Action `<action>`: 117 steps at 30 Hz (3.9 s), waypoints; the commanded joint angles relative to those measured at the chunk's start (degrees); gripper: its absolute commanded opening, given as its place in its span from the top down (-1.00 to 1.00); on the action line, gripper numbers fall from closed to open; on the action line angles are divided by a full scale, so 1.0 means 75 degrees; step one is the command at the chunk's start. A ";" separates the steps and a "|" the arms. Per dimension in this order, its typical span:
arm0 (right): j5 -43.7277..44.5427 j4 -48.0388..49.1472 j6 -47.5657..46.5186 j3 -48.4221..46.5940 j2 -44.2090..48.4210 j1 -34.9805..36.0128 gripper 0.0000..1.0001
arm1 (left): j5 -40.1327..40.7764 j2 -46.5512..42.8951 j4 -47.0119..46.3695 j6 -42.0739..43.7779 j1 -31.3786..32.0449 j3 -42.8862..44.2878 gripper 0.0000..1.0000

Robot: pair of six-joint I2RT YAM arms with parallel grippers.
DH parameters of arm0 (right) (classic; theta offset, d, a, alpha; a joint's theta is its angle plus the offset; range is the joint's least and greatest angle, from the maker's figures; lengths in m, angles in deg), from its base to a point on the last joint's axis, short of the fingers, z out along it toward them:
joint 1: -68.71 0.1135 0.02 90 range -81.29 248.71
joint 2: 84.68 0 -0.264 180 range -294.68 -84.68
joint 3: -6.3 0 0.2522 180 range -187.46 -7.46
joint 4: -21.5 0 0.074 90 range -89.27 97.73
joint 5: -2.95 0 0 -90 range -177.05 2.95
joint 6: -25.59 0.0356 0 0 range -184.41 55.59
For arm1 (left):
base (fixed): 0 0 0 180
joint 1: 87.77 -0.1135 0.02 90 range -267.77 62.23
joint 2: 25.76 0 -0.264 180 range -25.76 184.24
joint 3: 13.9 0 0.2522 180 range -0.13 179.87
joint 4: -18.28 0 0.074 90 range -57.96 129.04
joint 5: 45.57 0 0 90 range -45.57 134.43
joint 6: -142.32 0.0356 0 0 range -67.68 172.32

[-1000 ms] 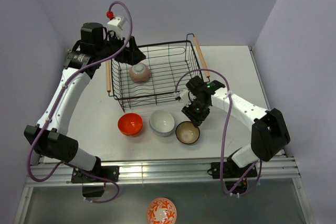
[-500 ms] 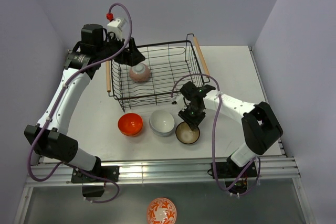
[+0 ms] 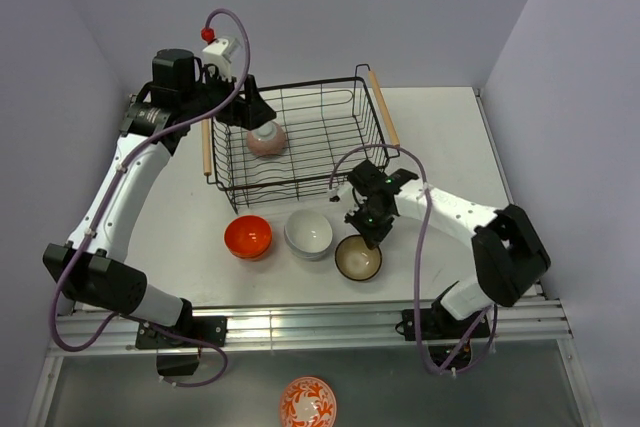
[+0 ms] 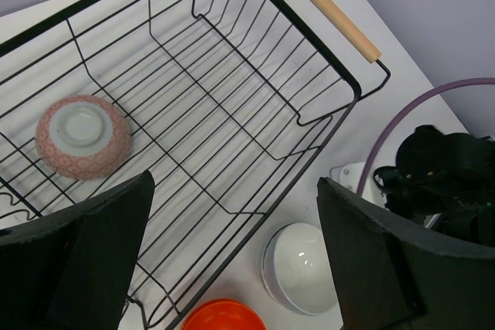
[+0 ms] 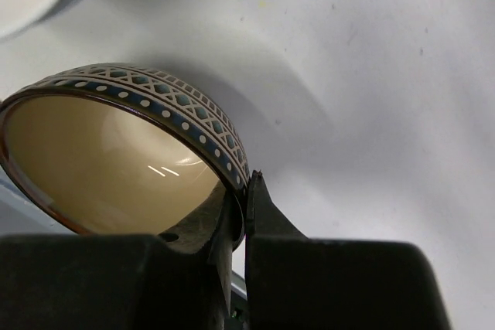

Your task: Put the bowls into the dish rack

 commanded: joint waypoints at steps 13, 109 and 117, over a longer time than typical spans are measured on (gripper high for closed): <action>-0.2644 0.0605 0.0198 -0.2182 0.2701 -0.2511 1.00 | -0.2506 -0.0817 -0.1377 -0.1360 0.0152 -0.0764 -0.99; -0.2555 0.1146 0.2285 -0.4365 0.1669 -0.2255 -0.68 | 0.2283 0.0131 -0.0455 -0.2967 0.1395 -0.0790 1.00; -0.2485 0.1111 0.2309 -0.4388 0.1634 -0.2419 -0.75 | 0.4874 0.0319 0.0168 -0.2299 0.1419 -0.0389 1.00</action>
